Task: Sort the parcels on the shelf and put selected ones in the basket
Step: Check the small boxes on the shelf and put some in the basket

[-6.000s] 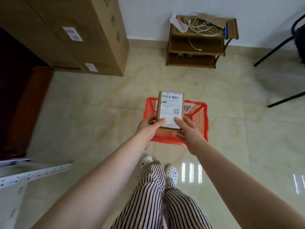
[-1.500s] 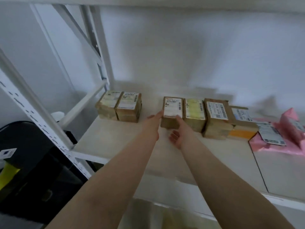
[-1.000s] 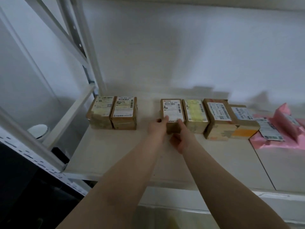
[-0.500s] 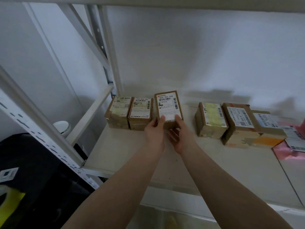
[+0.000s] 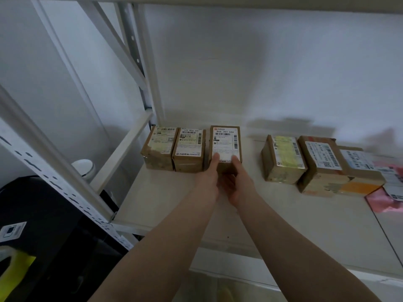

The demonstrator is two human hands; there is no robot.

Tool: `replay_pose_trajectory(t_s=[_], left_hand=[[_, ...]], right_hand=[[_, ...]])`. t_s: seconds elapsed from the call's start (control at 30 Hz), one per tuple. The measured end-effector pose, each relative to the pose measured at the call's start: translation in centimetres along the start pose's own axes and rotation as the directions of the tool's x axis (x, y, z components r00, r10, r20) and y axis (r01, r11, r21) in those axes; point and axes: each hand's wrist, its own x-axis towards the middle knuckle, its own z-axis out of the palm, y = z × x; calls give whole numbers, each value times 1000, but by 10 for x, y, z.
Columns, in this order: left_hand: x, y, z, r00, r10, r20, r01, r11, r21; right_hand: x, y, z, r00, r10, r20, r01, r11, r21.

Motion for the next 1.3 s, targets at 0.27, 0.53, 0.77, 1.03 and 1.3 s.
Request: replay_pose_trajectory(t_s=[0.27, 0.53, 0.77, 1.03, 1.3], left_hand=[[-1, 0, -8, 977, 62, 206, -49, 996, -69], [-3, -7, -23, 911, 175, 374, -134, 982, -134], [-2, -6, -25, 903, 189, 387, -160, 981, -108], [-7, -6, -22, 922, 172, 347, -138, 983, -123], [1, -5, -9, 996, -7, 85, -8, 984, 177]], right_hand=[[-4, -3, -11, 984, -123, 130, 129, 991, -37], [-4, 0, -20, 960, -194, 200, 202, 979, -21], [-6, -1, -22, 963, -182, 200, 187, 982, -3], [-6, -2, -22, 966, -170, 197, 174, 985, -3], [5, -9, -21, 991, -126, 47, 132, 979, -153]])
